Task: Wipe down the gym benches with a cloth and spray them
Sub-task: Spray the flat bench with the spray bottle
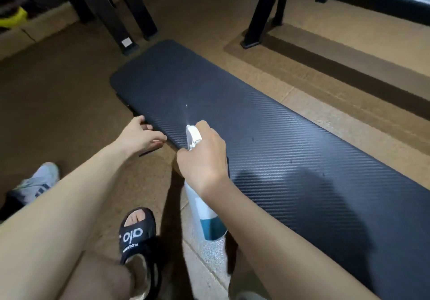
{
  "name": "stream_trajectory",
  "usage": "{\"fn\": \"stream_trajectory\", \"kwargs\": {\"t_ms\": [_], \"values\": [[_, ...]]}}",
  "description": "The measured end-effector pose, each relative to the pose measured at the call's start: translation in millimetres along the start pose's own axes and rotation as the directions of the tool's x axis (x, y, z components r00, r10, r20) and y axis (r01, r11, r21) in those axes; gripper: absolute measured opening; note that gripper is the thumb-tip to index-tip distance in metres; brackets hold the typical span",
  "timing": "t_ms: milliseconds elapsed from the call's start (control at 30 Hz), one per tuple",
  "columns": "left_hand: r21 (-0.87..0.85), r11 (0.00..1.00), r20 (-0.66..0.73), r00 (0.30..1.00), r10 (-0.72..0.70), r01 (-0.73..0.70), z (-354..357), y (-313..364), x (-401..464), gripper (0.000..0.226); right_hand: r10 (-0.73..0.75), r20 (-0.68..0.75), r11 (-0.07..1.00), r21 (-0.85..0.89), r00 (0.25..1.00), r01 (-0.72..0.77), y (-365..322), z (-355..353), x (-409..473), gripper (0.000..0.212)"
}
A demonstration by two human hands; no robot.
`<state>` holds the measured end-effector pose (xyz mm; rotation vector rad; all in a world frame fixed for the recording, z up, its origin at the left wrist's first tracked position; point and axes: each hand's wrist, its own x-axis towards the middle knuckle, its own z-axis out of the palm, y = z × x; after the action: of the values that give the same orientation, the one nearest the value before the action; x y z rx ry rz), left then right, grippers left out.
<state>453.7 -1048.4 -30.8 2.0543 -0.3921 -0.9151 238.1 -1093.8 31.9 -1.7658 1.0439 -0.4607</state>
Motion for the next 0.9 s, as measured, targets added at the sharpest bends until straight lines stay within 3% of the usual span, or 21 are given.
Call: {"fn": "stream_trajectory", "kwargs": {"t_ms": [133, 333, 467, 533, 633, 767, 900], "values": [[-0.047, 0.998, 0.016, 0.999, -0.032, 0.033, -8, -1, 0, 0.079, 0.012, -0.054, 0.999, 0.041, 0.998, -0.01, -12, 26, 28, 0.044], [-0.097, 0.983, 0.119, 0.982, -0.144, 0.155, -21, 20, 0, 0.065, 0.149, 0.022, 0.989, -0.015, 0.989, -0.149, -63, 48, 64, 0.034], [0.008, 0.971, 0.276, 0.933, -0.232, 0.239, -39, 47, -9, 0.076, 0.242, 0.047, 0.966, -0.106, 0.969, -0.236, -106, 50, 81, 0.022], [0.076, 0.963, 0.35, 0.898, -0.268, 0.258, -54, 69, -14, 0.062, 0.295, 0.051, 0.947, -0.151, 0.954, -0.284, -126, 46, 88, 0.026], [0.114, 0.947, 0.312, 0.895, -0.32, 0.299, -77, 103, -17, 0.075, 0.322, 0.055, 0.935, -0.176, 0.945, -0.308, -161, 36, 90, 0.035], [0.18, 0.949, 0.311, 0.901, -0.303, 0.257, -114, 165, -26, 0.082, 0.317, 0.03, 0.933, -0.191, 0.948, -0.306, -215, 19, 92, 0.034], [0.271, 0.958, 0.374, 0.907, -0.192, 0.091, -149, 236, -31, 0.075, 0.319, -0.071, 0.933, -0.151, 0.945, -0.326, -272, -3, 109, 0.033]]}}
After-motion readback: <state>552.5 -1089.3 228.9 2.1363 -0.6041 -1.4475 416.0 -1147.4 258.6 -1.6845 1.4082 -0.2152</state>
